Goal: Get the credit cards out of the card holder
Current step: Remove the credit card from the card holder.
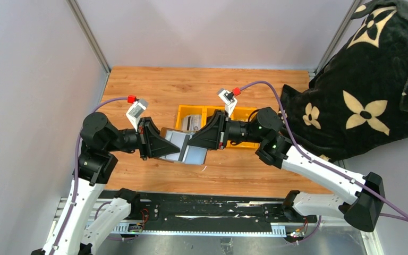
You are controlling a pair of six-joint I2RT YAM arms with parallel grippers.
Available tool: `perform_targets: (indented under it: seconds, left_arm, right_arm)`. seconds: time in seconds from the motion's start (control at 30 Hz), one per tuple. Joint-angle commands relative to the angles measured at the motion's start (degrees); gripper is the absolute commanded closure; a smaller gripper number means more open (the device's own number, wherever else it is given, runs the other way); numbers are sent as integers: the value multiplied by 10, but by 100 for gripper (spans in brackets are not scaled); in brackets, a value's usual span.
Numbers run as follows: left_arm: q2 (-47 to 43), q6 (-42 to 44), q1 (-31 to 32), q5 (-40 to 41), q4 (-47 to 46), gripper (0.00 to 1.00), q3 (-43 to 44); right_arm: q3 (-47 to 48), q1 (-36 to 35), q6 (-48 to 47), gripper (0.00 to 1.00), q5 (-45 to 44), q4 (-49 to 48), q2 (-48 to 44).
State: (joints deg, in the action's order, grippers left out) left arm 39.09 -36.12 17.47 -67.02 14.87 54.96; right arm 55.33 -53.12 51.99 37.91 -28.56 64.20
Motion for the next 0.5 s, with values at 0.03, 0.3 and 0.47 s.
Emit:
perform_targets:
  seconds: [0.03, 0.3, 0.47]
  left_arm:
    - [-5, -17, 5, 17, -32, 98, 20]
    - [1, -37, 4, 34, -48, 98, 33]
    - [7, -46, 5, 53, -51, 94, 41]
  right_arm:
    - [1, -11, 8, 73, 2, -39, 23]
    - [-15, -11, 19, 92, 22, -67, 21]
    - [-19, -10, 13, 100, 24, -62, 6]
